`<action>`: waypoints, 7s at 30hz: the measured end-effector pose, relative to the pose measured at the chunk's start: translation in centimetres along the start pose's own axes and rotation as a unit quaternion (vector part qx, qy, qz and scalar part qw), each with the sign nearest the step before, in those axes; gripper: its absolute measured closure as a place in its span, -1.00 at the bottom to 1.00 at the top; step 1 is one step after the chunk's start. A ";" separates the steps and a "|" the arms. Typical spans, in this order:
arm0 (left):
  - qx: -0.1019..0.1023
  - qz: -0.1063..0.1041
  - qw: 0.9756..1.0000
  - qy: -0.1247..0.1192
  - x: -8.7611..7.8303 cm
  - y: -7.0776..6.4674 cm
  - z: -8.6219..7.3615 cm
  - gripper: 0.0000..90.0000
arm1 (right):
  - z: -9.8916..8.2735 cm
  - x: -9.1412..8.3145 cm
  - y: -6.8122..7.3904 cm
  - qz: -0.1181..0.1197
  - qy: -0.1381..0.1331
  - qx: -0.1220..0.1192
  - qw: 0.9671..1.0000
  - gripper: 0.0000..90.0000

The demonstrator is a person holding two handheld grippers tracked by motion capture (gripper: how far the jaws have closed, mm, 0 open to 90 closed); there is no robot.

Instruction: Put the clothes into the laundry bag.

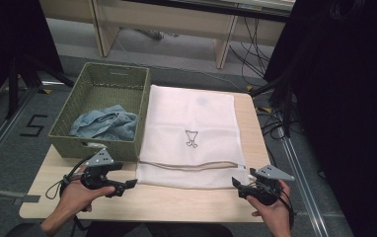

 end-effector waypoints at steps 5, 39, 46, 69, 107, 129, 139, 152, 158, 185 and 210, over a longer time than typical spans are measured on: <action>0.003 -0.001 1.000 -0.002 0.0 0.0 0.0 -0.63 | 0.0 0.0 0.4 0.002 0.009 0.015 1.000 -0.52; 0.025 0.027 0.999 0.013 0.3 0.5 0.1 -0.62 | 4.1 7.4 4.5 0.030 0.046 -0.179 0.982 -0.33; 0.026 0.026 0.999 0.013 0.2 0.4 0.1 -0.62 | 4.4 9.3 2.5 -0.011 0.083 -0.190 0.978 -0.32; 0.023 0.025 0.999 0.013 0.3 0.5 0.1 -0.61 | 5.3 13.5 4.4 -0.010 0.107 -0.287 0.952 -0.09; 0.027 0.058 0.997 -0.035 -2.2 1.7 1.9 -0.57 | 8.0 13.9 6.9 0.011 0.025 -0.270 0.963 0.93; 0.068 0.042 0.993 0.090 0.5 16.0 11.4 -0.58 | 8.0 13.8 6.8 0.018 0.032 -0.260 0.965 0.92; 0.066 0.041 0.987 0.139 2.8 18.3 11.0 -0.60 | 8.0 13.9 6.7 0.011 0.029 -0.269 0.963 0.92; 0.139 0.016 0.969 0.205 4.4 19.2 9.6 -0.70 | 7.9 14.0 6.8 0.012 0.039 -0.266 0.963 0.92; 0.129 0.053 0.963 0.231 6.1 19.7 9.0 -0.69 | 7.8 14.1 6.9 0.017 0.039 -0.273 0.961 0.92; 0.003 0.143 0.977 0.160 6.0 20.8 9.8 -0.46 | 7.7 14.0 6.9 0.014 0.042 -0.268 0.962 0.92; 0.041 0.229 0.953 0.196 7.6 19.5 10.8 0.52 | 7.7 14.1 6.9 0.007 0.039 -0.272 0.962 0.92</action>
Point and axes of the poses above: each handheld gripper's, and its own axes: x roughly forward along the jaws, z roughly out of its top, y roughly to its left, the point moved 1 cm from there along x, roughly forward along the jaws, and after that the axes turned 6 degrees about -z, right-handed, at the moved point
